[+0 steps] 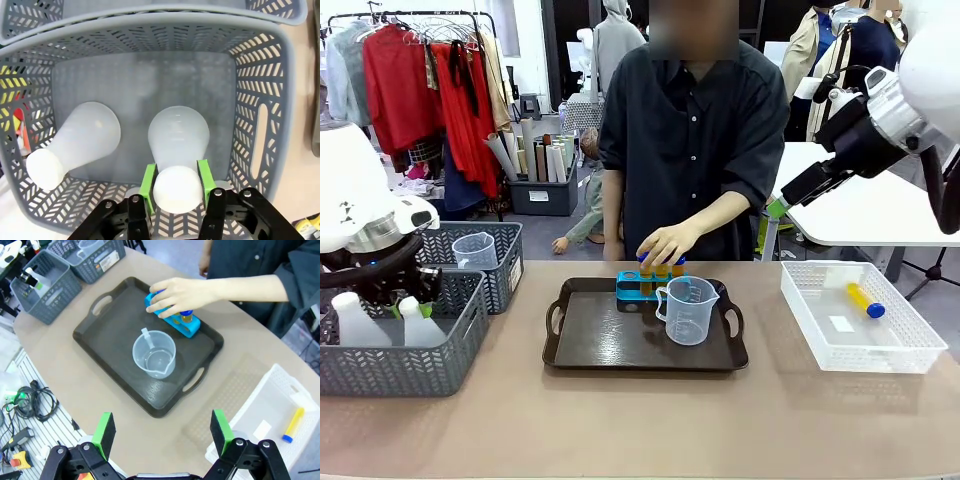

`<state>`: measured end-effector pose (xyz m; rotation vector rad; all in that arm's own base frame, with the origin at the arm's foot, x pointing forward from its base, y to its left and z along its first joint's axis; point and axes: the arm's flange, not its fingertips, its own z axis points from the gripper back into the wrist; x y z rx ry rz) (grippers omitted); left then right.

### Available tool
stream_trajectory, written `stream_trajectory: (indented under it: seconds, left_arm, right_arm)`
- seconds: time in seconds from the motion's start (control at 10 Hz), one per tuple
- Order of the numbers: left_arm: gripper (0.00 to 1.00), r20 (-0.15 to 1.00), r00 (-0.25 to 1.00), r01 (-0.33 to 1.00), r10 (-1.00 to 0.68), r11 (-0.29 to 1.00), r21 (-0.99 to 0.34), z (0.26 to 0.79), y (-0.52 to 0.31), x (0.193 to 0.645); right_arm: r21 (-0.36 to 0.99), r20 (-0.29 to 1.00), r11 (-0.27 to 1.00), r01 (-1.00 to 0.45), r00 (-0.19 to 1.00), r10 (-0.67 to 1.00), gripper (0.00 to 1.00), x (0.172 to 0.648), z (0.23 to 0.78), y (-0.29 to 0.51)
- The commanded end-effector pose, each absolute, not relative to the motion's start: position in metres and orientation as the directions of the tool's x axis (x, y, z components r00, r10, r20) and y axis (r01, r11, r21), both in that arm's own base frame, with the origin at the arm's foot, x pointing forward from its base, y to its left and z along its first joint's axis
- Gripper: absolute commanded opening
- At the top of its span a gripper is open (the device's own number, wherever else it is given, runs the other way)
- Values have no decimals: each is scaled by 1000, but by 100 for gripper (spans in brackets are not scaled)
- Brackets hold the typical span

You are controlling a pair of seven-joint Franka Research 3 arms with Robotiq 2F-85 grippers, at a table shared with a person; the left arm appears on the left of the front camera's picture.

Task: Prepare the laboratory tools.
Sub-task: Pick up one Small flask and place it on the Handle tray.

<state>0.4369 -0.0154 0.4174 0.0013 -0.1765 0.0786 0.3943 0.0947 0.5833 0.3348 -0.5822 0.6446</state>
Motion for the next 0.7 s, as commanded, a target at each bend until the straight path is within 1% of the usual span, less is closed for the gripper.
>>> stream_trajectory:
  seconds: [0.0, 0.5, 0.6]
  left_arm:
    - [0, 168, 981, -95, 97, 995, -24, 418, -15, 436]
    - [0, 151, 982, -106, 110, 994, -31, 421, -12, 434]
    - [0, 172, 982, -80, 79, 997, -5, 417, -15, 437]
  right_arm:
    - [122, 605, 751, -649, 649, 462, 100, 394, 584, 95]
    - [122, 605, 751, -649, 649, 462, 100, 394, 584, 95]
    - [122, 605, 751, -649, 649, 462, 100, 394, 584, 95]
